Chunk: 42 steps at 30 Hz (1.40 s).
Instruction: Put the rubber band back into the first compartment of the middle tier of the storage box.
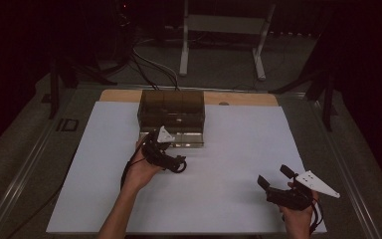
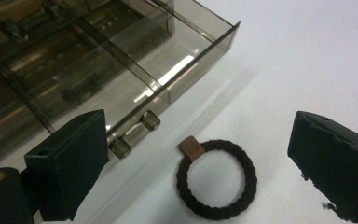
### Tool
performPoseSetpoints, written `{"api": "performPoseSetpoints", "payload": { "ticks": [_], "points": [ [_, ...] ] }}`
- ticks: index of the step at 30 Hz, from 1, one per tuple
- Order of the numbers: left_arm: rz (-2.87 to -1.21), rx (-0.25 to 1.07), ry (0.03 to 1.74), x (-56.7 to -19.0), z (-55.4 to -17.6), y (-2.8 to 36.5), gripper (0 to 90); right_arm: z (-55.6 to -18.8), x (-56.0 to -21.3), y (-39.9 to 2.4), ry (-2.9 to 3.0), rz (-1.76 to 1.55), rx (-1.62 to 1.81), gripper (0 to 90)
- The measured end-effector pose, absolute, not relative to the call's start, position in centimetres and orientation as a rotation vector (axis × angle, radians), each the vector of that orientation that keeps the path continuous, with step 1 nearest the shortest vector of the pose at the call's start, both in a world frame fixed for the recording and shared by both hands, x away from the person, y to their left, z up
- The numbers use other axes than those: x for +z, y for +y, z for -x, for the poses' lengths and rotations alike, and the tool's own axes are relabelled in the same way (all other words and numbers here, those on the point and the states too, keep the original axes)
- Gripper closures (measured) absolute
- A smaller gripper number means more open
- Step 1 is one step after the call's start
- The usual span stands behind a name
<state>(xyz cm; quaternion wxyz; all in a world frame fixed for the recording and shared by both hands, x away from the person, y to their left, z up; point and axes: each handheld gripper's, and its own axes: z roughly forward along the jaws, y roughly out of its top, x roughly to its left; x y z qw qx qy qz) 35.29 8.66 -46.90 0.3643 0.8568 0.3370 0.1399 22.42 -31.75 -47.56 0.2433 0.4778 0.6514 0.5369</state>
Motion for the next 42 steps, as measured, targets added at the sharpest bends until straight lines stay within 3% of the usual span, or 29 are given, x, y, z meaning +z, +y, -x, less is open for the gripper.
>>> {"api": "performPoseSetpoints", "payload": {
  "ticks": [39, 42],
  "points": [
    [-2.269, 0.271, 0.918, -49.8, -34.9, 8.6, 8.0, -22.4, -47.6, -31.7, 1.781, -1.307, 1.462, 0.0],
    [-2.265, 0.265, 0.926, -49.9, -35.0, 8.7, 11.6, -22.4, -47.6, -31.8, 1.78, -1.307, 1.462, 0.0]
  ]
}}
